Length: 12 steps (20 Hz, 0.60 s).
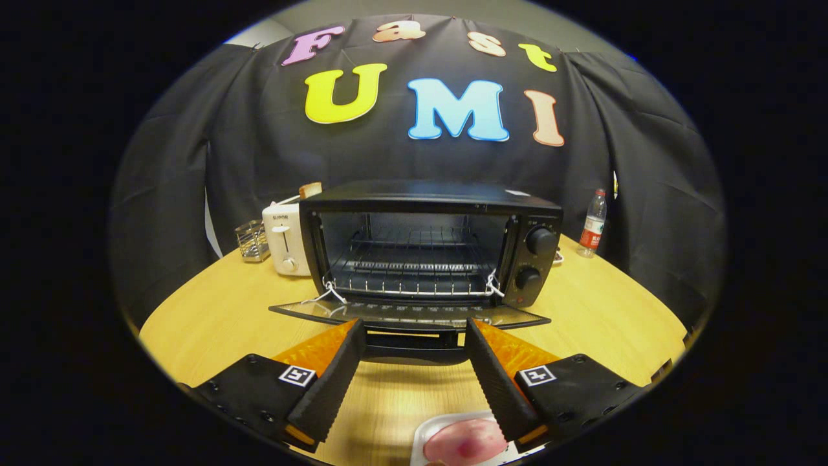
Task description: Open the toaster oven, put the food inside, and close the toaster oven door.
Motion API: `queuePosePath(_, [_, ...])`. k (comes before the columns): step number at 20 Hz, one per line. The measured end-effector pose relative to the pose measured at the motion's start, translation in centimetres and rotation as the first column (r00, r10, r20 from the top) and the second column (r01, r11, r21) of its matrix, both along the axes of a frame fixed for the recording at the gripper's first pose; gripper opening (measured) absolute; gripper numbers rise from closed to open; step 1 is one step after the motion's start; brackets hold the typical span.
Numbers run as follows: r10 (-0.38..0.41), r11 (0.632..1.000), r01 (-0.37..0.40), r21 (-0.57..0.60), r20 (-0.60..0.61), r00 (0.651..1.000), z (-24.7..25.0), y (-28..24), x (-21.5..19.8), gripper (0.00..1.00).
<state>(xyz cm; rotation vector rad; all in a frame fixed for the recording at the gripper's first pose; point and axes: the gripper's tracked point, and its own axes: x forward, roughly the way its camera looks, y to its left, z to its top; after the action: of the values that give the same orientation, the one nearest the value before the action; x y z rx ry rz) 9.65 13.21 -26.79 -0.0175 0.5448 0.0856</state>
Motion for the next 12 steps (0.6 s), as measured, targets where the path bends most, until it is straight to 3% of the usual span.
queuePosePath(4, [-0.005,1.0,0.005,0.029,-0.019,1.0,0.7,-0.1,-2.3,0.99])
queuePosePath(12, [0.075,0.988,-0.065,0.143,-0.066,0.995,4.3,-2.4,-6.7,0.99])
